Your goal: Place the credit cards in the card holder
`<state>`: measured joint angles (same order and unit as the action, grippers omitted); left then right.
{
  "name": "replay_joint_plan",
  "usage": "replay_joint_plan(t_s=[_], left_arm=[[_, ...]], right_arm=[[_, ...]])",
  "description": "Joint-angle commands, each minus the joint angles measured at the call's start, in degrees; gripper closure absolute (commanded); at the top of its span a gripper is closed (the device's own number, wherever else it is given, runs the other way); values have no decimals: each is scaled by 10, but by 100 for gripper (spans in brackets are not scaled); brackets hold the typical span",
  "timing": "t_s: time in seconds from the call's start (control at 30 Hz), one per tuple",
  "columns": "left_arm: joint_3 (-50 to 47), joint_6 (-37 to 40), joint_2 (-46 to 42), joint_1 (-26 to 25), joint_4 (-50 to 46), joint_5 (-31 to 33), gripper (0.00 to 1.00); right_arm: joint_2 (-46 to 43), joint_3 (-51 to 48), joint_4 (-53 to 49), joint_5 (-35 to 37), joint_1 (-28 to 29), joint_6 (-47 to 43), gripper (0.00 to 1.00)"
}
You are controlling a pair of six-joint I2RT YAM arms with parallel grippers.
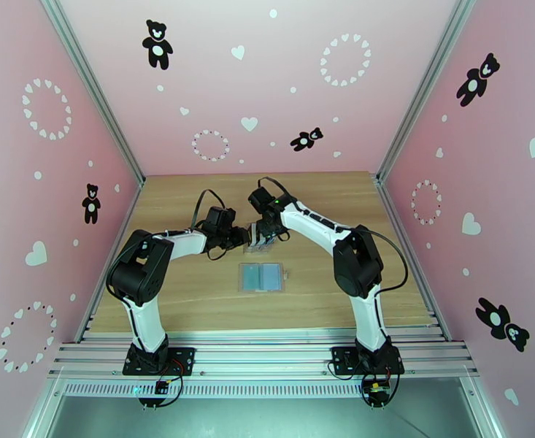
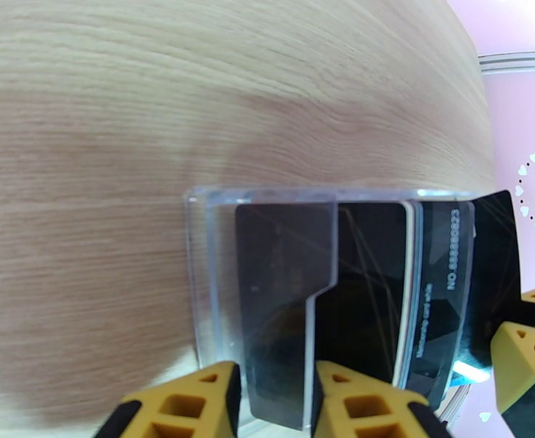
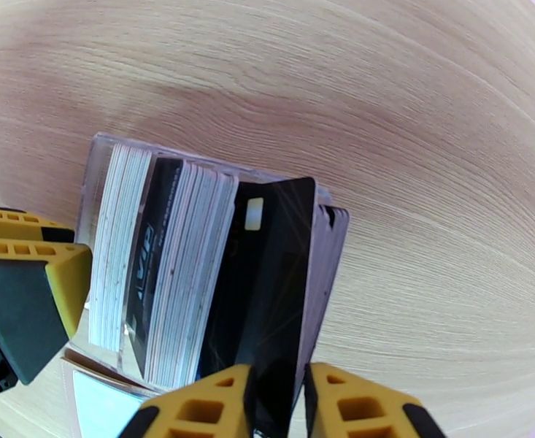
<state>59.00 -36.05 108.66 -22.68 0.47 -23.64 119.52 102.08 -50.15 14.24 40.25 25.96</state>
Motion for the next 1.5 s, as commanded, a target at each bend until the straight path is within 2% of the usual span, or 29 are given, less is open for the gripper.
replay_joint_plan(t_s=[0.0,0.27,0.5,0.9,1.13,1.47], left_arm=[[0,8,7,1,-35,3,67],[1,9,7,1,-38,4,67],[1,10,3,1,-39,5,67],[-5,14,-10,1,-33,0,67],[-26,15,-50,1,-6,-1,61],[-57,30,-123,0,22,8,56]], right_arm=[[-3,14,-41,27,2,-2,80],[-15,16,-46,21,10,1,91],[-36,4,-33,-18,12,14,97],[-92,-37,4,-60,12,44,100],[-140,-74,36,-80,12,65,100],[-257,-209,137,-124,16,118,100]])
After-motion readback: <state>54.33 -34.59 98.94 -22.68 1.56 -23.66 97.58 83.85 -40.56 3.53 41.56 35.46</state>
